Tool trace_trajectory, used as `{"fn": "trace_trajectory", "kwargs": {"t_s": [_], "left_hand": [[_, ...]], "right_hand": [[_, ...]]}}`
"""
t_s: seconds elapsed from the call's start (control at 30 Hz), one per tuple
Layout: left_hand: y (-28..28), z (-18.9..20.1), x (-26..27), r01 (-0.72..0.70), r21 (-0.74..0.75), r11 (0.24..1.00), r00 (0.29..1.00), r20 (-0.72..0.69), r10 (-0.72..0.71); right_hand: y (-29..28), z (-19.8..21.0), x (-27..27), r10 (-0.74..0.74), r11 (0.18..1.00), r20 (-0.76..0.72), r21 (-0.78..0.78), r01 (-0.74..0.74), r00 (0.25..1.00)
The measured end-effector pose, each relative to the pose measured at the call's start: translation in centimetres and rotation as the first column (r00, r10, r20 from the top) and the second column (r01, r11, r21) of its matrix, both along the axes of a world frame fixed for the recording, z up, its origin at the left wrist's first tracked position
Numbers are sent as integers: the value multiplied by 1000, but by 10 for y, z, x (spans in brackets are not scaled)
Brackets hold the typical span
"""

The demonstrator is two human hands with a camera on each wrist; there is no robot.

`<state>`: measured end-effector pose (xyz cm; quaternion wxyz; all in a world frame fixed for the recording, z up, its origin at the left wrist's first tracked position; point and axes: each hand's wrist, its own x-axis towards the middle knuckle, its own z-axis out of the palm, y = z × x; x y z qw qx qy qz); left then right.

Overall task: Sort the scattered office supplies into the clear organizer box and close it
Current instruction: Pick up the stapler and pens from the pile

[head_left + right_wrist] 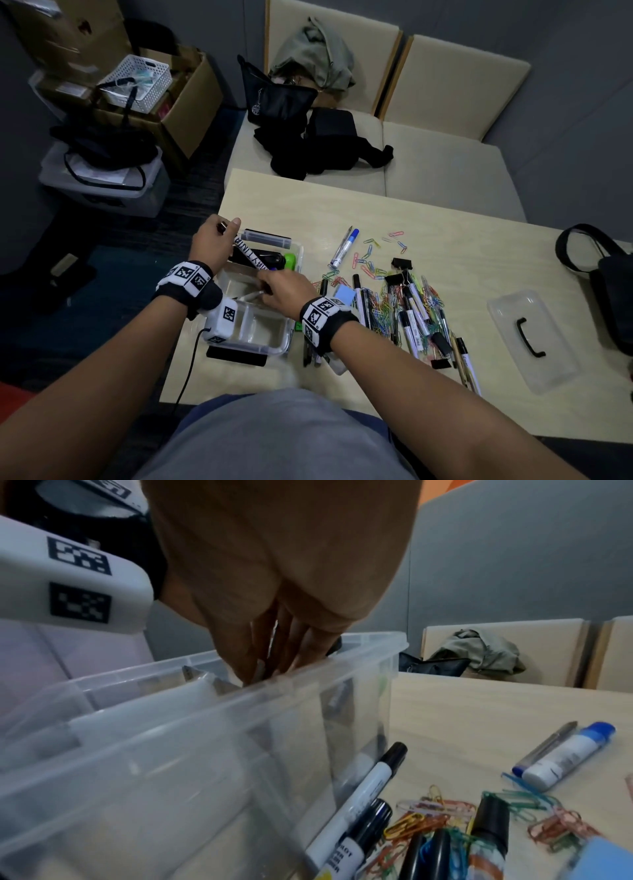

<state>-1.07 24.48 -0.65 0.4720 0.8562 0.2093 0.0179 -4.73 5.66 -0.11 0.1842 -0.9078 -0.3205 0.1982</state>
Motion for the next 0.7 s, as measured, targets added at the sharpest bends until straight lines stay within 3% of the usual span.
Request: {"fn": "trace_trajectory", "kwargs": {"t_s": [0.17,0.4,0.7], "left_hand": [[-2,0,-4,-44,-27,999,999,-4,44],[-4,2,-4,-69,-66,995,997,-25,68],[-3,2,-7,-35,-30,999,999,-26,34]], "right_hand": [[5,-3,2,66,992,52,-109,-60,996],[13,-4,12,174,933,-34,-315,-176,984],[15,-5,17,125,957,-163,-242,-163,979]]}}
